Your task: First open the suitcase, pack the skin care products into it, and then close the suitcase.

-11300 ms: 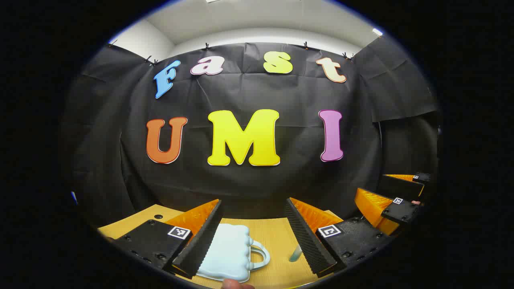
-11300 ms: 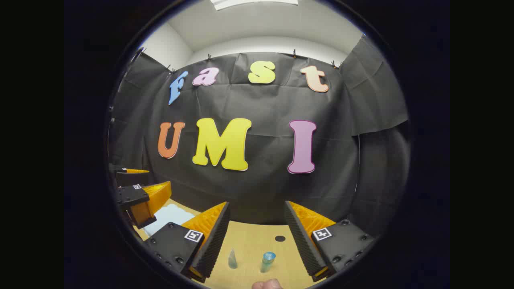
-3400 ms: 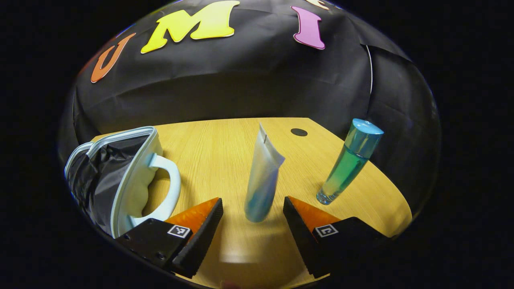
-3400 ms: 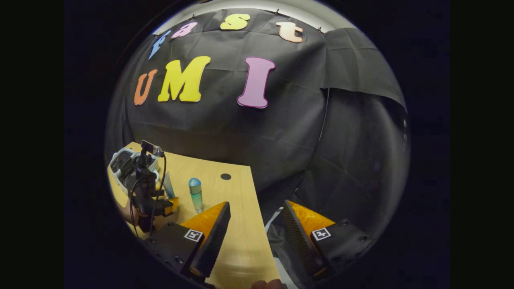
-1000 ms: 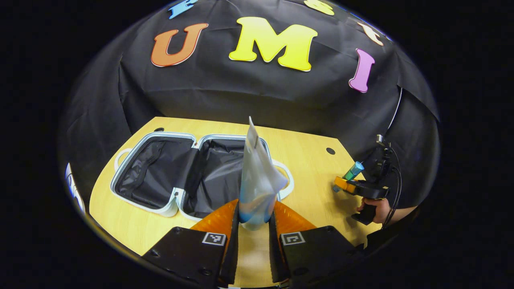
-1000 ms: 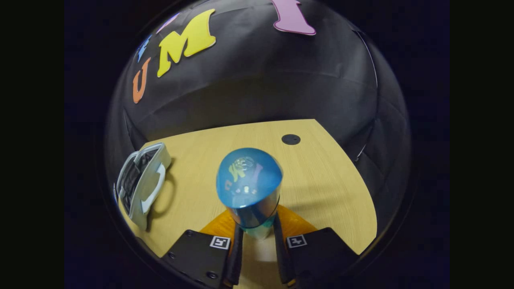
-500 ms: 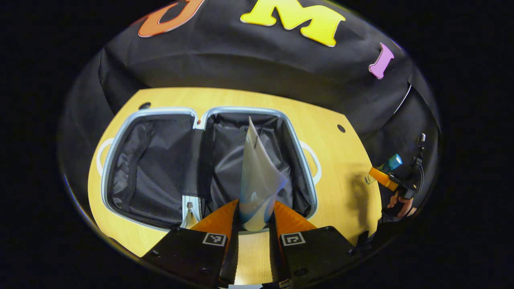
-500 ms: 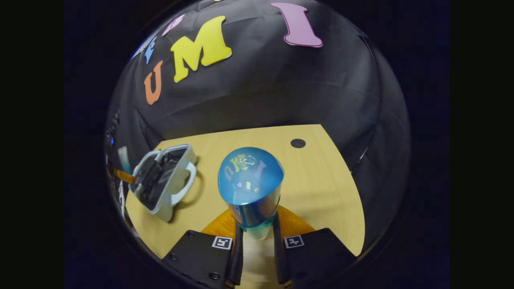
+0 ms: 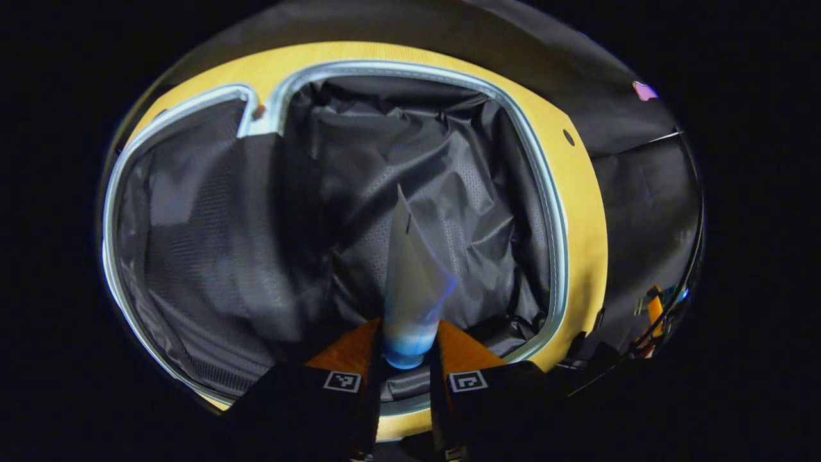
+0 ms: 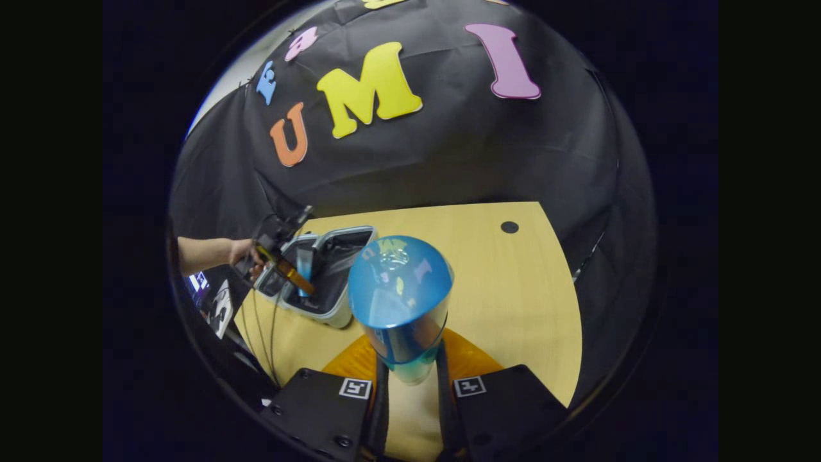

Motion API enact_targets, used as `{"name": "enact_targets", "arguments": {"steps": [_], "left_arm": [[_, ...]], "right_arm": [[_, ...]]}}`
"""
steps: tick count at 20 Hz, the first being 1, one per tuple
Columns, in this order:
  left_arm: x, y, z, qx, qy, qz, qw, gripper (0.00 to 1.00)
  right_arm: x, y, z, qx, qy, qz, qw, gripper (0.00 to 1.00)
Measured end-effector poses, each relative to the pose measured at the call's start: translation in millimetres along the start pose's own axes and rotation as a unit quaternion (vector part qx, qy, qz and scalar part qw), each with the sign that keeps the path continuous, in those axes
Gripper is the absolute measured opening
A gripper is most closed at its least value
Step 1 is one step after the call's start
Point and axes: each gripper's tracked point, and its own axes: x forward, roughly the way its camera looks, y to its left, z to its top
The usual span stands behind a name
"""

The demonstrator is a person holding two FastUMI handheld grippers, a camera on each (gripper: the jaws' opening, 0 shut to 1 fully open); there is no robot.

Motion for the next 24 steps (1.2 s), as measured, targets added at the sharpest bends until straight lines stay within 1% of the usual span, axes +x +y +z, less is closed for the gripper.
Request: {"name": "enact_targets", "arguments": {"steps": [4,5,6,7,8,11,13,14,15,16,17,18,19,20,22,23,24], "left_arm": [[13,0,-2,-0.016,0.052,-0.009,0.998,0.36],[14,1,-4,-0.020,0.065,-0.003,0.998,0.36],[14,1,-4,-0.024,0.074,0.003,0.997,0.36],[16,1,-4,-0.025,0.076,0.010,0.997,0.44],[16,1,-3,-0.026,0.077,0.015,0.997,0.38],[17,1,-2,-0.028,0.070,0.025,0.997,0.42],[16,0,-1,-0.029,0.060,0.028,0.997,0.43],[13,-3,1,-0.027,0.054,0.027,0.998,0.53],[9,-6,1,-0.024,0.047,0.027,0.998,0.51],[6,-8,1,-0.018,0.038,0.029,0.999,0.66],[1,-9,0,-0.013,0.029,0.034,0.999,0.81],[-8,-8,-1,-0.008,0.017,0.041,0.999,0.86],[-15,-8,0,-0.003,-0.002,0.044,0.999,0.92],[-24,-10,0,-0.003,-0.025,0.043,0.999,0.93],[-46,-18,5,-0.006,-0.096,0.030,0.995,1.00],[-58,-22,4,-0.007,-0.133,0.024,0.991,0.96],[-71,-25,2,-0.007,-0.171,0.022,0.985,0.96]], "right_arm": [[-17,11,10,0.023,-0.016,0.007,1.000,0.30],[-20,10,12,0.026,-0.023,0.005,0.999,0.32],[-22,9,16,0.028,-0.028,0.003,0.999,0.30],[-25,9,19,0.031,-0.033,0.001,0.999,0.30],[-28,7,22,0.034,-0.038,0.000,0.999,0.30],[-30,6,26,0.035,-0.043,-0.004,0.998,0.30],[-27,8,27,0.031,-0.038,-0.001,0.999,0.30],[-24,13,28,0.027,-0.033,0.004,0.999,0.30],[-21,19,30,0.020,-0.028,0.012,0.999,0.27],[-18,27,32,0.011,-0.024,0.020,0.999,0.30],[-13,34,36,0.001,-0.019,0.029,0.999,0.29],[-8,43,40,-0.010,-0.013,0.040,0.999,0.27],[-2,55,45,-0.020,-0.006,0.053,0.998,0.32],[5,69,51,-0.029,0.002,0.068,0.997,0.29],[23,97,59,-0.046,0.026,0.102,0.993,0.30],[38,111,59,-0.055,0.048,0.113,0.991,0.30],[52,125,61,-0.061,0.070,0.125,0.988,0.30]]}}
